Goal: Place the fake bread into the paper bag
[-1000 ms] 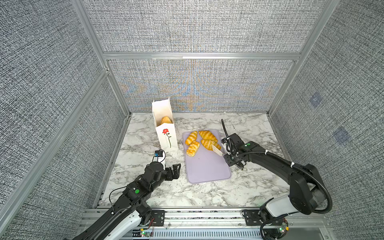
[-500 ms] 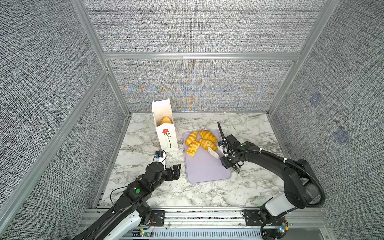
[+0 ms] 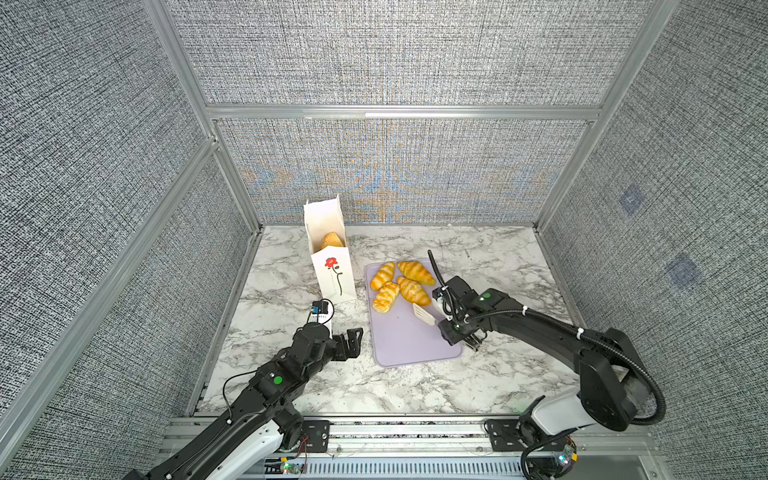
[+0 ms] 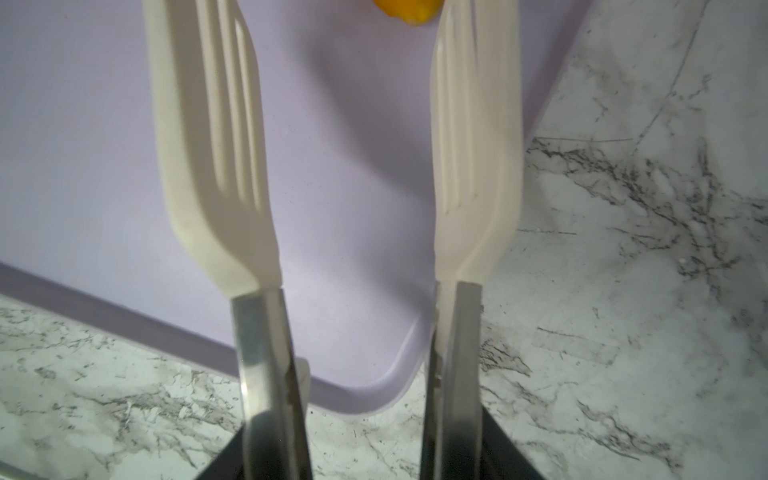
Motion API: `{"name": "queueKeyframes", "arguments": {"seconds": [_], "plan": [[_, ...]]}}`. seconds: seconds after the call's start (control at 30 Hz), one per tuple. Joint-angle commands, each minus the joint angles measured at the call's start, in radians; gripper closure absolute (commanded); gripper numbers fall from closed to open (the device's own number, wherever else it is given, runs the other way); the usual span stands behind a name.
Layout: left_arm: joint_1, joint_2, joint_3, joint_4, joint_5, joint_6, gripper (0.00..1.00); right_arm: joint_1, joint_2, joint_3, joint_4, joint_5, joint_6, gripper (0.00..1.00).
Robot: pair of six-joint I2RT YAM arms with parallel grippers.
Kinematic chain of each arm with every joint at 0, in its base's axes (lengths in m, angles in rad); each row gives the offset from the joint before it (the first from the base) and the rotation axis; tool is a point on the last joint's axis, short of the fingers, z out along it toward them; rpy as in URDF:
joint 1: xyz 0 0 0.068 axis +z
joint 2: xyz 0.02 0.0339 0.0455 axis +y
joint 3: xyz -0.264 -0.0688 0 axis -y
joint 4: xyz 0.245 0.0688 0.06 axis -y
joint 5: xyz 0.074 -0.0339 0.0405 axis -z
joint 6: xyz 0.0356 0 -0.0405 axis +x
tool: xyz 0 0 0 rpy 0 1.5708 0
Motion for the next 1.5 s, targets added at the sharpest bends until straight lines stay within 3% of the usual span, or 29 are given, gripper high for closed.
{"name": "queueKeyframes", "arguments": {"seconds": [0.0, 0.4, 1.27, 1.47], "plan": [[0.000, 0.003, -0.004, 0.024, -0.009, 0.002, 0.01, 0.003, -0.005, 0.017, -0.015, 0.075, 0.012, 0.45], [-0.001, 0.006, 0.002, 0.014, -0.008, 0.004, 0.01, -0.011, 0.097, 0.034, 0.095, 0.076, -0.132, 0.44], [-0.017, 0.070, 0.033, 0.035, 0.002, 0.006, 0.01, -0.028, 0.244, 0.158, 0.102, 0.026, -0.207, 0.44], [-0.017, 0.069, 0.038, 0.031, -0.004, 0.009, 0.01, -0.023, 0.247, 0.159, 0.058, 0.010, -0.180, 0.50]]}}
